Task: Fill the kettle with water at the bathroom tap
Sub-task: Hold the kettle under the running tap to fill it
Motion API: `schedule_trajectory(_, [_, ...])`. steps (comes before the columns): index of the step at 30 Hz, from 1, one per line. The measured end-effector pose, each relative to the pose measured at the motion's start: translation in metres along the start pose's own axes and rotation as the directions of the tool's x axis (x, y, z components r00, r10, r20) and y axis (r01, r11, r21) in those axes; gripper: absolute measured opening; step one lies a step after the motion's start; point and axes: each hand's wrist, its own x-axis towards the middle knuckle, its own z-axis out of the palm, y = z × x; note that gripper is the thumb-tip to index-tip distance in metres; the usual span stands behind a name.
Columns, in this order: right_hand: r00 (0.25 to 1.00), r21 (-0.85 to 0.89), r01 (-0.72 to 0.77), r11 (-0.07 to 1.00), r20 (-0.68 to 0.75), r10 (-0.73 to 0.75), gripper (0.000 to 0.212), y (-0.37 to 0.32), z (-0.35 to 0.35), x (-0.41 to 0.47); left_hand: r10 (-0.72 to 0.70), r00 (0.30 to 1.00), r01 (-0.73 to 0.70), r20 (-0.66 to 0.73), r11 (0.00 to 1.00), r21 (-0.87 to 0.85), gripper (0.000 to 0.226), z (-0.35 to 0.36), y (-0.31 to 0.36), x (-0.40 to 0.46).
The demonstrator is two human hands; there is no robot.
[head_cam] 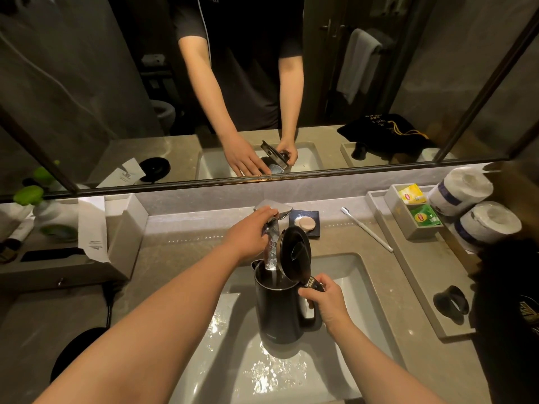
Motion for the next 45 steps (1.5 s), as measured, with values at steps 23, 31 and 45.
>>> schedule_trajectory(23, [1.000,-0.001,-0.001,1.000,-0.029,0.001,0.034,0.0004,0.0035,0.0005,0.001,1.000,-0.002,-0.006,1.000,-0.022,0.061,0.0007,-0.0001,0.0000])
schedule_trajectory(31, [1.000,0.028,0.005,1.000,-0.029,-0.005,0.041,0.0007,0.0029,-0.0009,0.030,0.999,-0.031,-0.020,0.998,-0.054,0.061,0.0006,-0.0004,0.0002])
schedule_trajectory(45, [1.000,0.013,-0.006,1.000,-0.023,0.007,0.040,0.0036,0.0028,0.0001,-0.002,1.000,0.002,-0.013,1.000,-0.015,0.064,0.0018,-0.0006,0.0009])
